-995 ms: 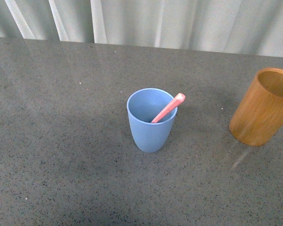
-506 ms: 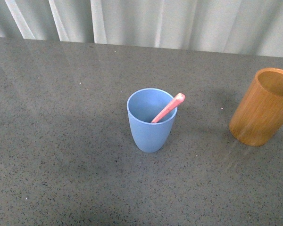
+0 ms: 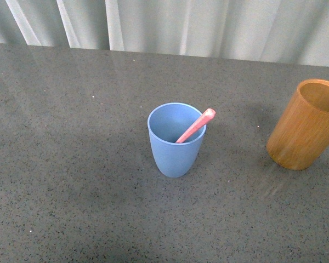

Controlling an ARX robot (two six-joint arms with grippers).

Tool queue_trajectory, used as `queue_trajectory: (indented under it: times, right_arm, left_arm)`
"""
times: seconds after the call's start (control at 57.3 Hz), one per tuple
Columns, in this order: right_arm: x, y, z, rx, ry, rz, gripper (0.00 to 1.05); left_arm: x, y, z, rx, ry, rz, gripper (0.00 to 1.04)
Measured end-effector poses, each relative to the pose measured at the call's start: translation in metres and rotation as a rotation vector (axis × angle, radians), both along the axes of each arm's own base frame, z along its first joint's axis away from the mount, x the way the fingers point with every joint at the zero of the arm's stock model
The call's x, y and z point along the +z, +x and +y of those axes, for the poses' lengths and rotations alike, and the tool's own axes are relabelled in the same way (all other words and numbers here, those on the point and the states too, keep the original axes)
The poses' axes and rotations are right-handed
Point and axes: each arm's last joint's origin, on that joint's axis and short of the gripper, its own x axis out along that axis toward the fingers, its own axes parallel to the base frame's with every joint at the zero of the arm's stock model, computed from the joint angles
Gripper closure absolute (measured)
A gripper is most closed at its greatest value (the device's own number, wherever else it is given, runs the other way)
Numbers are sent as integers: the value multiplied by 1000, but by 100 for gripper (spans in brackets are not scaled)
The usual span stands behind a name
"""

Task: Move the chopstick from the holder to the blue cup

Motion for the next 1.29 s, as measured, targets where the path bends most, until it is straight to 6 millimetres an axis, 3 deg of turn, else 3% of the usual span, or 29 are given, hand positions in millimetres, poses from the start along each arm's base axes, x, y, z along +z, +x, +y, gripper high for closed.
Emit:
queue_trajectory:
  times: [0.803,1.064,1.291]
  right_arm:
    - [-3,-26,0,-1,0,5,104]
    - [-3,-26,0,-1,0,5,104]
    - [-3,-26,0,-1,0,5,66]
  left_arm:
    - [0,0,0,0,0,0,7]
    - [0,0,0,0,0,-1,7]
    - [0,0,0,0,0,0,7]
